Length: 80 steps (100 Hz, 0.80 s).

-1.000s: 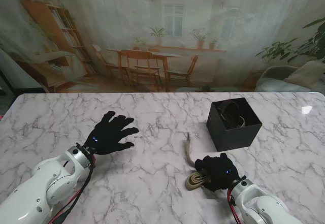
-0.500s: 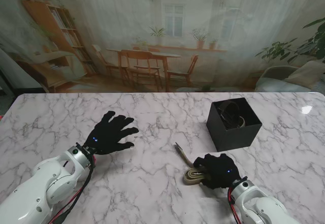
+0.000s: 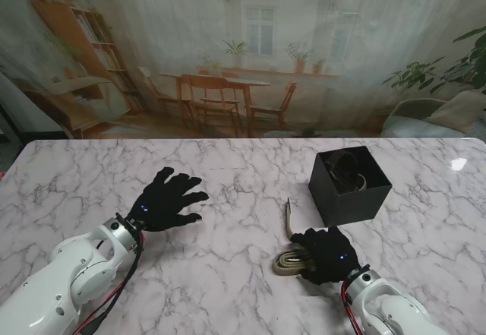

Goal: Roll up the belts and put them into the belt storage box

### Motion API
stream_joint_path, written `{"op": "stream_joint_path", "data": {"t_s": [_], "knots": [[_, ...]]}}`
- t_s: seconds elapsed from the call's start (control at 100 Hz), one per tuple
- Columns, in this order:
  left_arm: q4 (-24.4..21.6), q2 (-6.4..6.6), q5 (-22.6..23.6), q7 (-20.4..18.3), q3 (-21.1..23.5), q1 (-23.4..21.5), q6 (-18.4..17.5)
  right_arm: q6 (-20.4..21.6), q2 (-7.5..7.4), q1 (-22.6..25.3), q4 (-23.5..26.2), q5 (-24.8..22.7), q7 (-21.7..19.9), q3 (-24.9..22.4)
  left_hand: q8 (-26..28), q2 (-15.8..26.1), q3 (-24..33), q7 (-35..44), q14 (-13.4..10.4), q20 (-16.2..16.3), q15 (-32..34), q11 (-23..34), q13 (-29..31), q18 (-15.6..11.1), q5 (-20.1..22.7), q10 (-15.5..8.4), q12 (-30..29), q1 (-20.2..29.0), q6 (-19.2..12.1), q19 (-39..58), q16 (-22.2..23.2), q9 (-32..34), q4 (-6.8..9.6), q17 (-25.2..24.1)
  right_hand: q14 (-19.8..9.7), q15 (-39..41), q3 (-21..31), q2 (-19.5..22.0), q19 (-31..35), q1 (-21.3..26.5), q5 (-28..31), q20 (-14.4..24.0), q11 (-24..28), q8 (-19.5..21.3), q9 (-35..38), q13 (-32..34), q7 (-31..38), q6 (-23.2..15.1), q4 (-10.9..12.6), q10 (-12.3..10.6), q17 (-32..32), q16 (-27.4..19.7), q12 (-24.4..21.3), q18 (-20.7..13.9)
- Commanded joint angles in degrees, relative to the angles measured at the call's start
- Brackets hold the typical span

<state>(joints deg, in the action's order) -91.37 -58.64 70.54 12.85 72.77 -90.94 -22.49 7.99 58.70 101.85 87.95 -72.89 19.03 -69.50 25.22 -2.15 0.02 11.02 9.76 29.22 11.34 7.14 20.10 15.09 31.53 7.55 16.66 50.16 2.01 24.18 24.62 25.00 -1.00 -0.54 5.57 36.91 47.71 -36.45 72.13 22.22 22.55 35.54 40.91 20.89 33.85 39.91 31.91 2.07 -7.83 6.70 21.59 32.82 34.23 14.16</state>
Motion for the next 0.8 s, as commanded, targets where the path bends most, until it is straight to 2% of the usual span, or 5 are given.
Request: {"op": "stream_joint_path", "data": {"t_s": [0.0,0.21,0.55,0.64,0.79], "knots": [[0.1,-0.11,-0.13,-0.75,-0.19,0.06,0.22,-0.04,-0.04,0.07,-0.04,-0.43,0.48,-0.02,0.18,3.14,-1.56,0.11,0.18,0.74,-1.11,-0.24,0.41,1.81,-1.02,0.15,0.61,-0.1,0.2,-2.43,0.67,-1.41,0.1,-0.83,-0.55,2.02,-0.8,1.72,1.25,-1.63,-0.68,1.14,2.42,-0.55,-2.04,-2.14,0.31,-0.21,1.73,-0.41,-1.07,0.74,1.09,-1.36],[0.1,-0.11,-0.1,-0.69,-0.18,0.06,0.24,-0.51,0.09,0.81,0.77,-0.61,0.78,-0.73,0.18,3.11,-1.56,0.11,0.23,0.75,-1.11,-0.24,0.45,1.81,-1.02,0.19,0.61,-0.1,0.22,-2.44,0.68,-1.41,0.09,-0.83,-0.22,1.63,-2.39,2.47,1.14,-2.02,-0.75,1.36,0.97,0.33,-2.14,-2.61,1.33,-0.98,2.04,0.2,-1.4,-0.05,0.21,-1.14],[0.2,-0.11,-0.1,-0.5,-0.14,0.06,0.13,-4.0,0.15,3.03,2.98,-2.97,2.65,-1.97,0.11,3.08,-1.58,-0.04,0.23,0.76,-1.13,-0.26,0.42,1.76,-1.28,0.16,0.61,-0.21,0.23,-2.45,0.68,-1.45,0.09,-0.87,1.55,-0.09,-13.79,4.7,0.19,-5.88,0.55,1.37,-1.08,-2.32,-6.39,-6.15,-4.35,6.33,2.4,3.09,-3.63,-1.37,-1.57,-0.79],[0.24,-0.11,-0.1,-0.43,-0.16,0.08,0.12,-6.58,0.18,3.52,3.68,-3.6,1.11,-1.85,0.1,3.16,-1.59,-0.08,0.2,0.75,-1.11,-0.27,0.47,1.78,-1.33,0.18,0.61,-0.27,0.18,-2.47,0.69,-1.47,0.09,-0.89,2.63,-2.78,-9.13,3.41,-1.18,-11.98,1.27,1.3,-5.16,-3.73,-8.87,-8.24,-8.81,9.22,1.62,5.16,-5.31,-2.7,-3.96,-0.11],[0.25,-0.12,-0.12,-0.38,-0.1,0.05,0.12,-10.79,0.36,3.5,4.33,-3.29,-2.74,-0.89,0.07,3.16,-1.61,-0.14,0.22,0.75,-1.13,-0.25,0.42,1.77,-1.45,0.16,0.62,-0.39,0.2,-2.48,0.69,-1.46,0.08,-0.89,3.38,-6.82,-8.05,4.97,-3.16,-16.21,3.0,1.09,-10.22,-3.63,-9.22,-9.32,-12.61,11.19,0.83,7.13,-7.14,-4.89,-8.3,0.91]]}}
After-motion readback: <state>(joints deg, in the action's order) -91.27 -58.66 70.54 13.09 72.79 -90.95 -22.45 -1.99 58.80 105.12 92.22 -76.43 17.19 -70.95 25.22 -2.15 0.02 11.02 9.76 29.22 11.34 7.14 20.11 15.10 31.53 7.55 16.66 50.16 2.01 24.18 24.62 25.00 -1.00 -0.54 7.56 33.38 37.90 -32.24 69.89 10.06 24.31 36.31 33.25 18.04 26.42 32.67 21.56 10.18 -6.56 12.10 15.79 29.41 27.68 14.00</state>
